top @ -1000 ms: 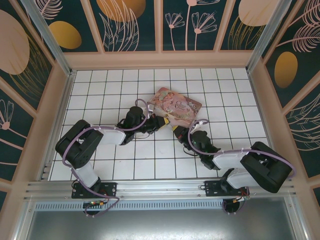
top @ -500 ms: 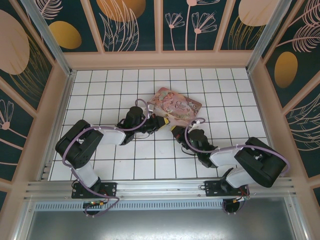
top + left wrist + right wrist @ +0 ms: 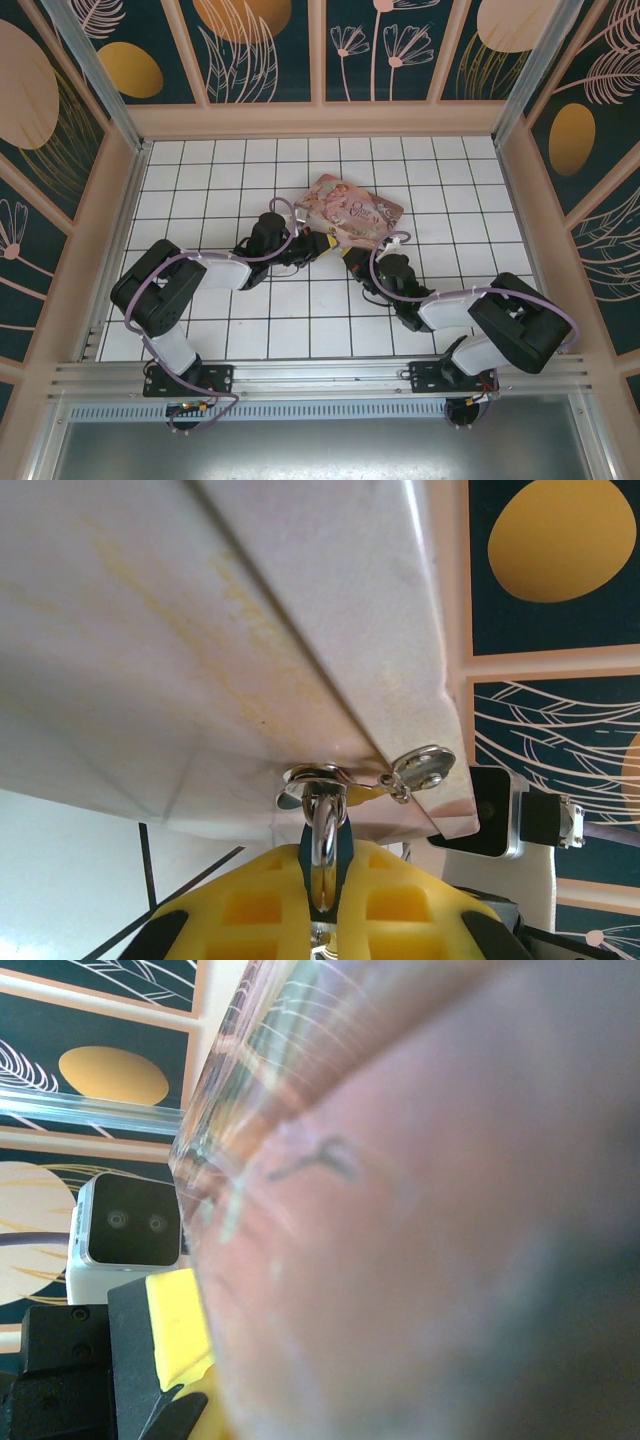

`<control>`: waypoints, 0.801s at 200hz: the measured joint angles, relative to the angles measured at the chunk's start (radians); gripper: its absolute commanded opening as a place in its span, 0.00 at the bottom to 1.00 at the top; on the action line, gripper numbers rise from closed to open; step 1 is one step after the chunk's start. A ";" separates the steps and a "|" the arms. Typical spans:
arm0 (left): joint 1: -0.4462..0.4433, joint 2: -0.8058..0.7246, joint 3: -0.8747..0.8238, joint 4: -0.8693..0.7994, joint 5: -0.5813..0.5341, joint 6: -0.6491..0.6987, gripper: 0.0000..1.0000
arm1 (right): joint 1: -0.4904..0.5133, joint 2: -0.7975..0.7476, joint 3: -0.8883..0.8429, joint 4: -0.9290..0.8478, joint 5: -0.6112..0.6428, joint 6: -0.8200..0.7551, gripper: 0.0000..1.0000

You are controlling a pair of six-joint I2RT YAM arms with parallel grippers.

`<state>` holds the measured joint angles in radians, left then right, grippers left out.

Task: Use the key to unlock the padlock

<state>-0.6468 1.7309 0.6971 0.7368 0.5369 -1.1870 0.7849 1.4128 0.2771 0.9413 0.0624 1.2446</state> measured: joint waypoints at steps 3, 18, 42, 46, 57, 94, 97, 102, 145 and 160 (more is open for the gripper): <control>0.000 0.000 0.000 0.000 0.000 0.000 0.00 | 0.000 0.000 0.000 0.000 0.000 0.000 0.00; 0.000 0.000 0.000 0.000 -0.002 0.000 0.00 | 0.000 0.000 0.003 -0.005 -0.001 0.000 0.00; 0.001 0.000 0.000 0.001 -0.005 0.000 0.00 | -0.003 0.000 0.010 -0.012 -0.004 -0.002 0.00; 0.001 0.000 -0.001 0.002 -0.005 0.000 0.00 | -0.003 0.001 0.010 -0.013 -0.004 -0.004 0.00; 0.001 0.000 -0.001 0.006 -0.008 -0.001 0.00 | -0.003 0.005 0.014 -0.013 -0.005 -0.005 0.00; 0.006 0.000 -0.011 0.032 -0.008 -0.042 0.00 | -0.011 0.026 0.016 0.021 -0.016 -0.007 0.00; 0.007 0.000 -0.012 0.036 -0.006 -0.048 0.00 | -0.013 0.027 0.016 0.024 -0.019 -0.007 0.00; 0.008 0.000 -0.014 0.044 -0.006 -0.056 0.00 | -0.016 0.028 0.015 0.032 -0.022 -0.007 0.00; 0.013 0.000 -0.032 0.144 0.009 -0.147 0.00 | -0.062 0.029 -0.003 0.125 -0.097 -0.003 0.00; 0.013 0.000 -0.034 0.161 0.010 -0.163 0.00 | -0.077 0.029 -0.007 0.143 -0.125 0.003 0.00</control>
<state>-0.6338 1.7306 0.6628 0.8974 0.5472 -1.3499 0.7074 1.4414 0.2699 1.0843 -0.0628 1.2472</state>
